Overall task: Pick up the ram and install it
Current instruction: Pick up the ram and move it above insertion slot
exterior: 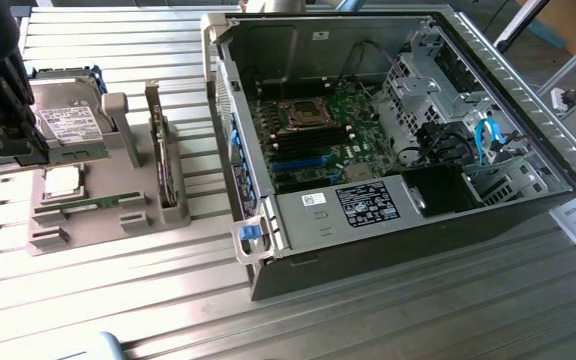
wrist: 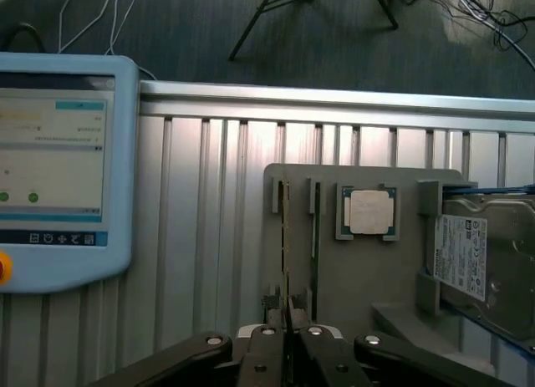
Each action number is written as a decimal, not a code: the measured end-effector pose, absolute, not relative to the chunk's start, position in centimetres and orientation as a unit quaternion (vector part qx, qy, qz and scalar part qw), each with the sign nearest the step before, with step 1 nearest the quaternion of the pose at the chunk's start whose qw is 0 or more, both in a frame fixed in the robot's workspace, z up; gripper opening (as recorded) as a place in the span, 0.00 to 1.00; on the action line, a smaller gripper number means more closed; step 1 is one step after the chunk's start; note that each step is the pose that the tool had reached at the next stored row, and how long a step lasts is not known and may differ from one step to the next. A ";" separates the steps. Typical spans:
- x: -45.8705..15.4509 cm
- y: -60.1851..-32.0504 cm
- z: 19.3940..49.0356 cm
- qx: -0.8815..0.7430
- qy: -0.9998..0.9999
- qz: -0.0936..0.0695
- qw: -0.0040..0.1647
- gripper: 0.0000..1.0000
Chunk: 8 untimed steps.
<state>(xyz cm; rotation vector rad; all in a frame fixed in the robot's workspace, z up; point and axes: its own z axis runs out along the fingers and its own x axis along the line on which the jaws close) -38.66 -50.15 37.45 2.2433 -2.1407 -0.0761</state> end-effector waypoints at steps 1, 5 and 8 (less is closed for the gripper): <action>-38.7 -50.1 38.0 0.723 -0.690 -0.025 0.020 0.13; -38.7 -50.1 40.3 0.723 -0.690 -0.024 0.020 0.13; -38.7 -50.1 41.4 0.723 -0.690 -0.024 0.020 0.13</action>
